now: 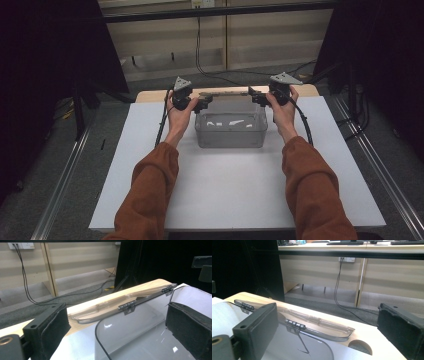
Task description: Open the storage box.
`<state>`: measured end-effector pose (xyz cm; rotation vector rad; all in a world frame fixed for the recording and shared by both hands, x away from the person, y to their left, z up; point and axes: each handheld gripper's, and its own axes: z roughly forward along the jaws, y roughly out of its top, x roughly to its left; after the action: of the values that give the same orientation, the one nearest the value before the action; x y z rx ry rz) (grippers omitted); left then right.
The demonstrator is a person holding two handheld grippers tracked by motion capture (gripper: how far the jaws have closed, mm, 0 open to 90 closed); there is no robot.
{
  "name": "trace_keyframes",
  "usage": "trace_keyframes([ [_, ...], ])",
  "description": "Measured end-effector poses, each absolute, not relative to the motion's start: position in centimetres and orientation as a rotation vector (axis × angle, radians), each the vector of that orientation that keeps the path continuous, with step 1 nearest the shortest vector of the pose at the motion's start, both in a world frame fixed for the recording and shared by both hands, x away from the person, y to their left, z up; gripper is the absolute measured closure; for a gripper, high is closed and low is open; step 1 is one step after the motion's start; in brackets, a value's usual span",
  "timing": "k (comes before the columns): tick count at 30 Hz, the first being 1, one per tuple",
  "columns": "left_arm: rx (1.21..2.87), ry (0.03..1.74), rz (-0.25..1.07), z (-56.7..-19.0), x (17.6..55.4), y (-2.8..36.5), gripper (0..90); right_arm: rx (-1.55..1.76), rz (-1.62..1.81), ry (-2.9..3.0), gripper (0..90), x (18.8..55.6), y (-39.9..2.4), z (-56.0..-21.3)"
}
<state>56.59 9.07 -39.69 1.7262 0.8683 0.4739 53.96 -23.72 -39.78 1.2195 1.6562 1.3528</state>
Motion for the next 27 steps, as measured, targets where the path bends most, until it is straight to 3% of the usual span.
trace_keyframes([
  [27,1.673,0.826,0.554,-38.6,52.4,10.2,4.6,1.123,1.334,1.666,0.1,49.2,-22.8,-39.0],
])
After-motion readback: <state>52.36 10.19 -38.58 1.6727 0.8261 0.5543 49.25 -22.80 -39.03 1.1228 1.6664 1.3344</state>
